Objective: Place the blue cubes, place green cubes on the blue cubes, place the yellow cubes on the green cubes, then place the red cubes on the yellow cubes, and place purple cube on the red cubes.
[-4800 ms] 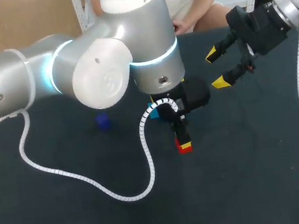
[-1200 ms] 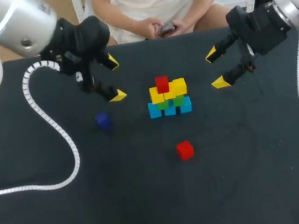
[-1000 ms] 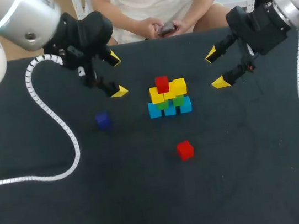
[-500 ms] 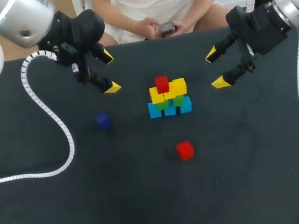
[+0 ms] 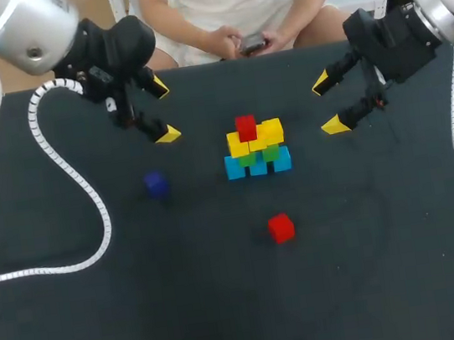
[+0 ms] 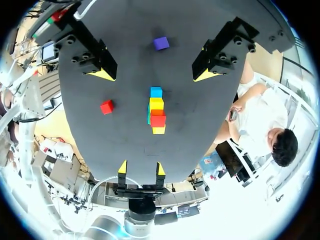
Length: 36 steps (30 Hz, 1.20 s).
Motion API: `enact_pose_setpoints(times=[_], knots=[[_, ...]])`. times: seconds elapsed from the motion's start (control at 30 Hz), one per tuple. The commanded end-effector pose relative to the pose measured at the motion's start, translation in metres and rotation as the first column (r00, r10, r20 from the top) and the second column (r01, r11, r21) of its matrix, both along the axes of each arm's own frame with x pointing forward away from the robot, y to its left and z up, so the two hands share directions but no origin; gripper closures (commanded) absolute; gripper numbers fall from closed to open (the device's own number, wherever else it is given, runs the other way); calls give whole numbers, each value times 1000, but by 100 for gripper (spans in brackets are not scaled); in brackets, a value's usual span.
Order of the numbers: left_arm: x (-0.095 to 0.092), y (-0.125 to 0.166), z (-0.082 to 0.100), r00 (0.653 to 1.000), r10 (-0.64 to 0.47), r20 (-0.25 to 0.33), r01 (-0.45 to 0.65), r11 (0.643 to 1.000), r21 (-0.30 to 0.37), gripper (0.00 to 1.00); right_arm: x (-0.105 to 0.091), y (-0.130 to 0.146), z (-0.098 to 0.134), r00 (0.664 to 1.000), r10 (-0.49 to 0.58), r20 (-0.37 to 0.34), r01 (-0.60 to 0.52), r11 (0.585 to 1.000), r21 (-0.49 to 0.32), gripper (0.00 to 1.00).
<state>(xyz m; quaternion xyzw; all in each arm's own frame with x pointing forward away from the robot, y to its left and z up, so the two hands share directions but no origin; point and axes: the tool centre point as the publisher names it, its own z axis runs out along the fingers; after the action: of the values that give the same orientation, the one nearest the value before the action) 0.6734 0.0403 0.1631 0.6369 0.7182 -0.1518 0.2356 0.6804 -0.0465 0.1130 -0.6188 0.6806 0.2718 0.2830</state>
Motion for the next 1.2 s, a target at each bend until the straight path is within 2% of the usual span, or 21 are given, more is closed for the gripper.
enact_pose_setpoints(times=[0.03,0.23,0.33,0.5,0.57,0.73,0.97,1.2], knots=[[0,1,0,1000,-2,0,2,1000,-2,0,-1,0,0,1000,-2,2,2,1000,1,0],[0,1,0,1000,-2,0,2,1000,-2,0,-1,0,0,1000,-2,2,2,1000,1,0],[0,1,0,1000,-2,0,2,1000,-2,0,-11,-8,-2,999,-32,-12,32,999,-9,0],[0,1,0,1000,-2,0,2,1000,-2,0,-41,-18,4,998,-63,1,63,992,-106,0],[0,1,0,1000,-2,0,2,1000,-2,0,-55,-19,5,999,-50,6,50,983,-177,0],[0,1,0,1000,-2,0,2,1000,-2,0,-88,-14,0,1000,5,-17,-9,972,-236,0],[0,1,0,1000,-2,0,2,1000,-2,0,-132,8,-15,994,104,-42,-112,949,-295,0],[0,1,0,1000,-2,0,2,1000,-2,0,-165,25,-32,976,212,-49,-218,937,-274,0]])
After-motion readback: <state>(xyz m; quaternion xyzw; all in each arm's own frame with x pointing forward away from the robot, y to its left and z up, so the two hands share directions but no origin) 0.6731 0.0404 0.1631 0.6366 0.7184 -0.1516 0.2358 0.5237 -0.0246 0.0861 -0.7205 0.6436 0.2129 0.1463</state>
